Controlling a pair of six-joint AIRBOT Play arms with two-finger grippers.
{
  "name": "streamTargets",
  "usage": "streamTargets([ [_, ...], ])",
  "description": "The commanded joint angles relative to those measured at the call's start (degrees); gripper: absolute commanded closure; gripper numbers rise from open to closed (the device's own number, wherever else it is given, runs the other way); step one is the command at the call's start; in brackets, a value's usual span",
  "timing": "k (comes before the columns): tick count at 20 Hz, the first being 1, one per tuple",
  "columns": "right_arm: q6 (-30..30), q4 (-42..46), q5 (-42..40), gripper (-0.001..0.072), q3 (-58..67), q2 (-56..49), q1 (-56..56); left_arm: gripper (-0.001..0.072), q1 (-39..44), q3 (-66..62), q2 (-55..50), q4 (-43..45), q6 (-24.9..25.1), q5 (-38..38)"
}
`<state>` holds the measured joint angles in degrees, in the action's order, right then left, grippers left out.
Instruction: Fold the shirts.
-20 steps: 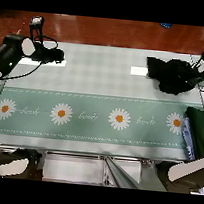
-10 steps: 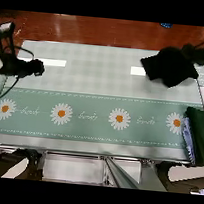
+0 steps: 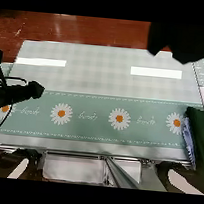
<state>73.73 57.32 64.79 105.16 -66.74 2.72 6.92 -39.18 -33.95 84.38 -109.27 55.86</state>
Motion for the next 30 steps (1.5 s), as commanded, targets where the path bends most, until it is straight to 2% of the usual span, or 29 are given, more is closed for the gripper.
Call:
streamTargets([
  [1, -2.4, -0.4, 13.1, 0.0689, 0.3, 4.2, -7.8, 0.0199, 0.0, 0.8, 1.2, -0.9, 2.8, -3.4],
  [5, -2.3, -0.2, 13.4, 0.0689, -7.5, 4.0, -19.5, 0.0199, 0.0, 0.6, 1.0, -1.5, 3.1, -7.3],
  [9, 2.1, -0.2, 3.7, 0.0689, -24.9, 3.7, -28.9, 0.0200, 0.0, 0.6, 0.9, -3.3, 3.2, -6.8],
  [13, 4.6, -1.5, -2.8, 0.0689, -39.5, -1.5, -35.7, 0.0200, 0.1, 0.8, 0.9, -5.8, 8.9, -6.8],
  [16, 7.3, -1.3, -3.6, 0.0689, -42.9, -8.4, -38.1, 0.0200, 1.8, 1.8, 0.4, -7.5, 9.8, -6.8],
  [18, 11.1, -1.2, -3.8, 0.0689, -42.9, -12.2, -38.1, 0.0199, 3.4, 2.9, -1.1, -11.8, 9.2, -6.0],
  [19, 12.3, -1.0, -4.0, 0.0672, -42.9, -13.4, -38.1, 0.0200, 4.2, 3.1, -2.4, -14.5, 9.5, -5.2],
  [20, 14.6, 0.1, -4.2, 0.0507, -42.9, -14.1, -38.1, 0.0199, 5.0, 3.1, -4.2, -16.6, 10.9, -4.9],
  [21, 15.0, 1.9, -4.5, 0.0301, -42.8, -14.1, -37.7, 0.0199, 5.2, 2.8, -6.0, -17.6, 12.5, -5.0],
  [24, 15.0, 9.8, 1.6, 0.0303, -40.9, -10.4, -32.0, 0.0200, 1.4, -2.5, -12.8, -19.1, 16.1, -3.2],
  [27, 16.7, 19.3, 4.1, 0.0304, -40.9, 0.2, -19.8, 0.0200, -4.7, -8.9, -21.3, -28.4, 23.9, 2.6],
  [30, 18.8, 22.4, 3.0, 0.0304, -46.8, 10.0, -6.5, 0.0200, -6.2, -9.5, -31.8, -37.2, 32.3, 8.8],
])
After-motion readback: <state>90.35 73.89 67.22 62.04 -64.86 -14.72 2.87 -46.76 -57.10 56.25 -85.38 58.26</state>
